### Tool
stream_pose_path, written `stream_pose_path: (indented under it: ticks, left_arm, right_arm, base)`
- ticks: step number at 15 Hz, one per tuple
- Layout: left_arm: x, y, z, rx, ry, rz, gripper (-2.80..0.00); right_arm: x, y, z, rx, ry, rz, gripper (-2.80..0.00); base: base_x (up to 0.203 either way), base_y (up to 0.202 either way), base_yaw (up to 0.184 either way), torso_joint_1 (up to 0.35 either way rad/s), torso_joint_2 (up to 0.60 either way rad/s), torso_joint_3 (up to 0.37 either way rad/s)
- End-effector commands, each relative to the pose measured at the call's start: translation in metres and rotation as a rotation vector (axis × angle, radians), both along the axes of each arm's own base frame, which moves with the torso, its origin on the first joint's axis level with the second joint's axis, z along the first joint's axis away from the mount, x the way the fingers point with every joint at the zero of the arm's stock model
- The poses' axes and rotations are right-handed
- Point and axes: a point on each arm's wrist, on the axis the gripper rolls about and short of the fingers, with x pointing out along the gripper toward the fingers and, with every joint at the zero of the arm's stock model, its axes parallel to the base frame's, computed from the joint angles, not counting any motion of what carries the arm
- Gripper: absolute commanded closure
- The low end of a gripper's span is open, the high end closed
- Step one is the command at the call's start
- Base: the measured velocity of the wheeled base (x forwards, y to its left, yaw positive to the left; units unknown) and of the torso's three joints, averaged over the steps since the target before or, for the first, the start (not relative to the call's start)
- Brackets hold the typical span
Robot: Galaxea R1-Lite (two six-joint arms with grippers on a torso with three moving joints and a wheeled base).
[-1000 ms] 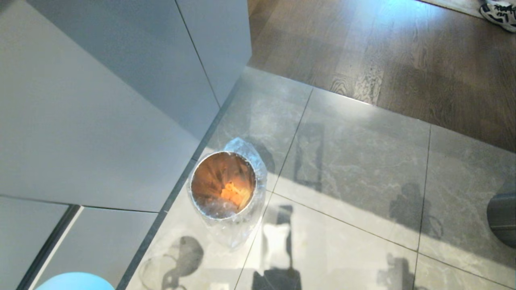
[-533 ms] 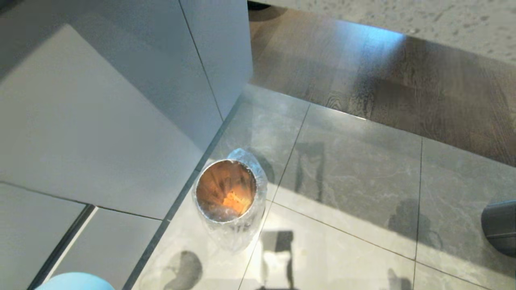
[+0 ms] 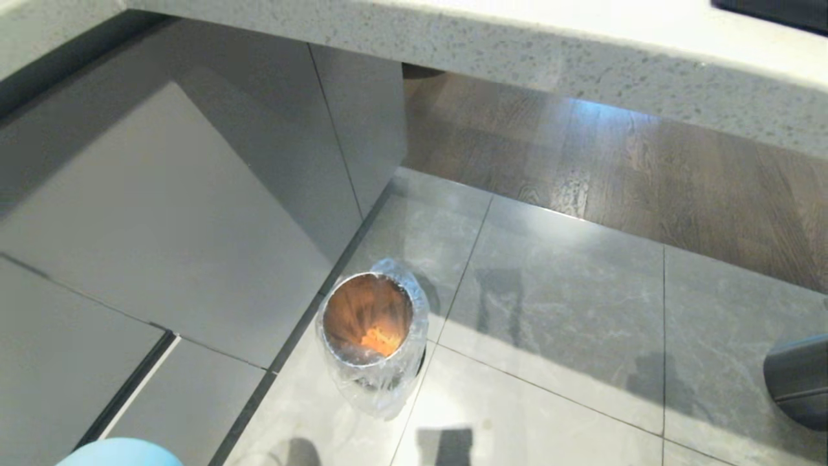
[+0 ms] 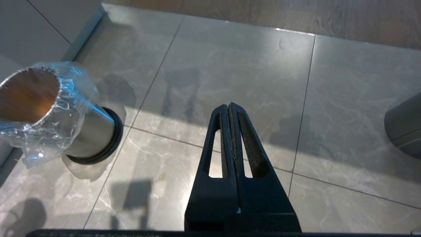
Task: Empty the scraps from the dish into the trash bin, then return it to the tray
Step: Put the bowl back to the table
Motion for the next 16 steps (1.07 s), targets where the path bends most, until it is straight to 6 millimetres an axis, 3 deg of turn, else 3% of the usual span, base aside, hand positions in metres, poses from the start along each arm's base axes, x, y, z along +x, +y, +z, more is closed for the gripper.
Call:
stream_pose_path:
  ticks: [1,16]
  left_arm:
    - [0.0000,0.0000,0.0001,-0.001,-0.001,-0.001,0.00]
    - [0.0000,0.0000,0.0000,0.001,0.001,0.001,0.00]
  right_arm:
    - [0.0000,0.0000,0.0001,0.001,-0.001,0.000,0.00]
    - [-0.0001,0.0000,0.0003,0.001,-0.002,0.000,0.00]
  base:
    - [0.000,0.000,0.000,-0.002,0.00,0.203]
    - [0.000,0.000,0.000,0.003,0.00,0.205]
